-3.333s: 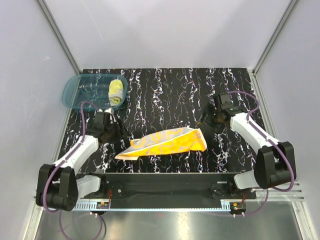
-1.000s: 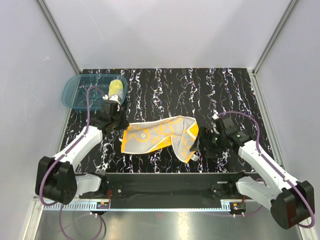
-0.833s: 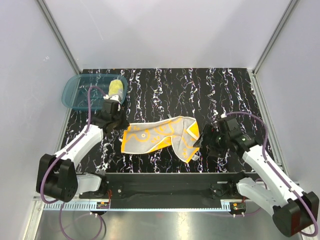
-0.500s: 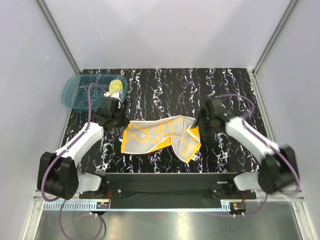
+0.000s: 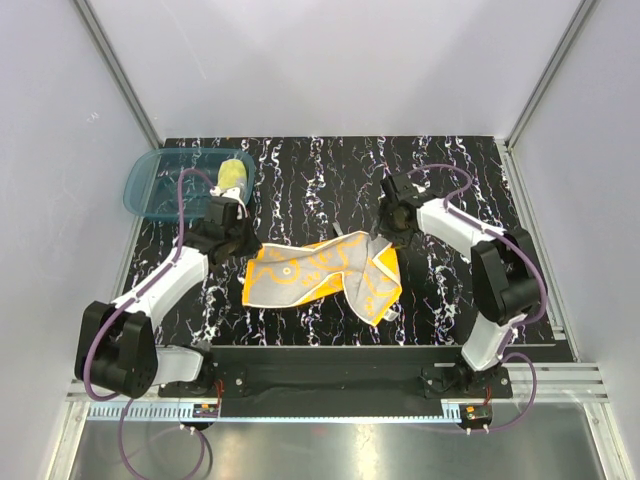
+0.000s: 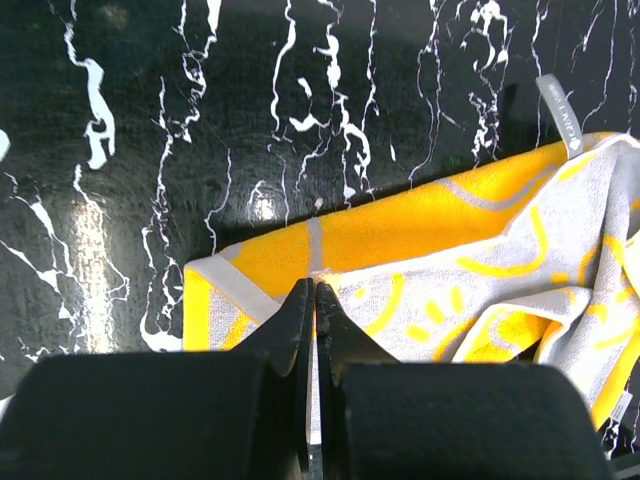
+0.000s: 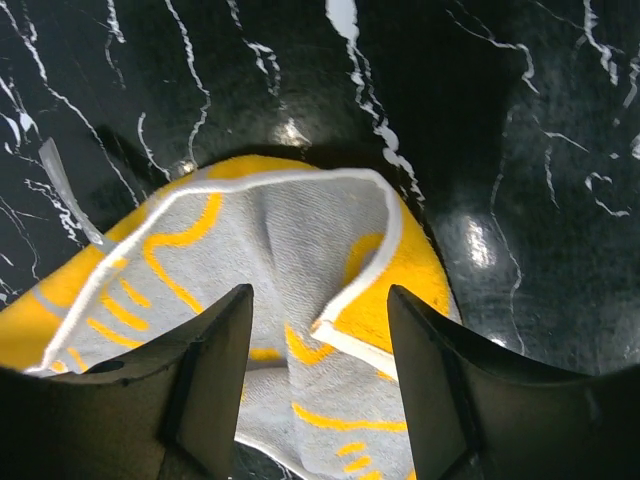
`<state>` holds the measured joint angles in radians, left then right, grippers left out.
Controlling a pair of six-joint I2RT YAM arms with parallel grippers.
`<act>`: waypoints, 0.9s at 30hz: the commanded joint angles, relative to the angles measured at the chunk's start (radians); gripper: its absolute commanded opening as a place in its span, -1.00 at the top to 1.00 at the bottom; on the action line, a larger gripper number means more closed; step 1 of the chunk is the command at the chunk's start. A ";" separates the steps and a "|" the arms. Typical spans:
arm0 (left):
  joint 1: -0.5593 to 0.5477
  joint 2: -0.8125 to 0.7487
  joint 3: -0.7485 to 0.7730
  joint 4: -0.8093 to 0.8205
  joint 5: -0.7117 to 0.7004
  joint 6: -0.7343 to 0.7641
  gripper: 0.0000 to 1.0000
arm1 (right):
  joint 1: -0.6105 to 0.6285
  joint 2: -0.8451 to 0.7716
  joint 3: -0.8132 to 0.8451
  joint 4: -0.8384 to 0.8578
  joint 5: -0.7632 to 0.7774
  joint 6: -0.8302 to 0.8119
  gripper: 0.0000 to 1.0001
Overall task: Roll the towels
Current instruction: Flatten the towel
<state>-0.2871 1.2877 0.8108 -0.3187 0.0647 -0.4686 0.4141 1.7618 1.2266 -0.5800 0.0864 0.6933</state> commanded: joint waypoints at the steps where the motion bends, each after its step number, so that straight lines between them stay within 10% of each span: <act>1: 0.003 -0.001 -0.010 0.067 0.032 0.008 1.00 | 0.031 0.045 0.065 -0.027 0.047 -0.025 -0.27; 12: 0.003 0.001 -0.024 0.093 0.038 0.010 1.00 | 0.072 0.119 0.085 -0.090 0.096 -0.008 -0.14; 24: 0.003 -0.010 -0.032 0.096 0.020 0.007 1.00 | 0.072 0.085 0.073 -0.115 0.141 -0.014 1.00; 27: 0.003 -0.045 -0.041 0.099 -0.003 0.002 1.00 | 0.072 0.041 0.054 -0.116 0.145 -0.015 1.00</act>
<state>-0.2871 1.2869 0.7849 -0.2703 0.0822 -0.4686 0.4797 1.8862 1.2831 -0.6819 0.1841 0.6800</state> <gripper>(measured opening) 0.012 0.010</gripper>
